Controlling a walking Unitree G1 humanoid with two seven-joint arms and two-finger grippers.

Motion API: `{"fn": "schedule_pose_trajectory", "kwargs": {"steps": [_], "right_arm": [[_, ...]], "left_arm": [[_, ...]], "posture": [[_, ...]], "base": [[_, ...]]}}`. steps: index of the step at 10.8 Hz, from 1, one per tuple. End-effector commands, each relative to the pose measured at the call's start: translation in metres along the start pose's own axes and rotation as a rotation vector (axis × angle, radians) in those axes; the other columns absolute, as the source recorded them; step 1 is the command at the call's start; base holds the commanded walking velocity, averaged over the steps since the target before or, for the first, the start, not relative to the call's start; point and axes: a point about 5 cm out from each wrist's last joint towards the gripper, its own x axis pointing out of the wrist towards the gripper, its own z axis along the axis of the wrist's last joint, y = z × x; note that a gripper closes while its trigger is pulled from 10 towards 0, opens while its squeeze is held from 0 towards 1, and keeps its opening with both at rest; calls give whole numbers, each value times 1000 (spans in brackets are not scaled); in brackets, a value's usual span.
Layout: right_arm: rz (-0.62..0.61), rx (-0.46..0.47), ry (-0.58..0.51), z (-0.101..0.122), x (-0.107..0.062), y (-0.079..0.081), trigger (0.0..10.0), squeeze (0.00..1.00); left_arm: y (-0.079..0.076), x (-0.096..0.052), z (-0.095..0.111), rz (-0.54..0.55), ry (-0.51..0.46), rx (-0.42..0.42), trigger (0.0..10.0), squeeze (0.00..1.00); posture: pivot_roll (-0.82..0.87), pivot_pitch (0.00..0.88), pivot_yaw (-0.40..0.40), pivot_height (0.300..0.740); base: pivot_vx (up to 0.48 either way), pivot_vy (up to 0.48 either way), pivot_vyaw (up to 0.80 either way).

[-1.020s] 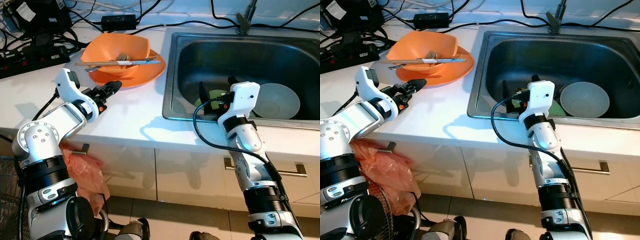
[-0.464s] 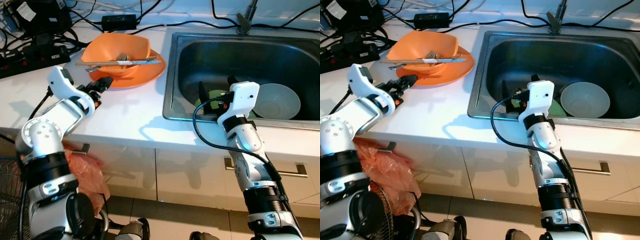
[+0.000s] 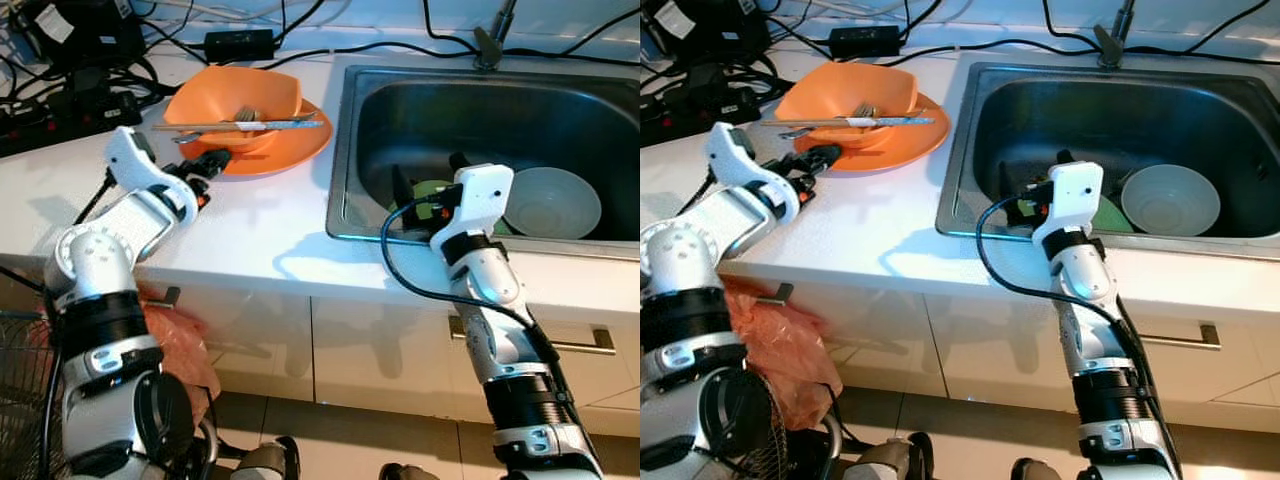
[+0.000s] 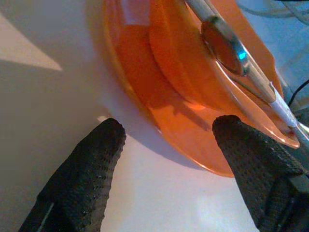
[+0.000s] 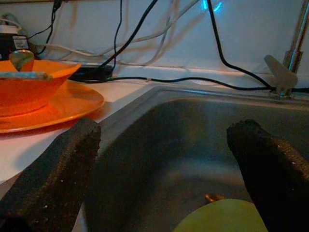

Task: Kitchen organization

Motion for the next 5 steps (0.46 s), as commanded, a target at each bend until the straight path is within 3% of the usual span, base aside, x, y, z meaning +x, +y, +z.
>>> {"fn": "schedule_pose_trajectory", "kwargs": {"steps": [1,5], "right_arm": [[12,-1,-3,2,-1,2,10000,0],[5,-3,5,2,-3,1,10000,0]], "left_arm": [[1,3,-2,24,19,16,10000,0],[-2,14,-5,40,39,29,10000,0]], "posture": [[41,123,60,740],[32,134,62,740]], "base": [[0,0,0],[0,0,0]]}}
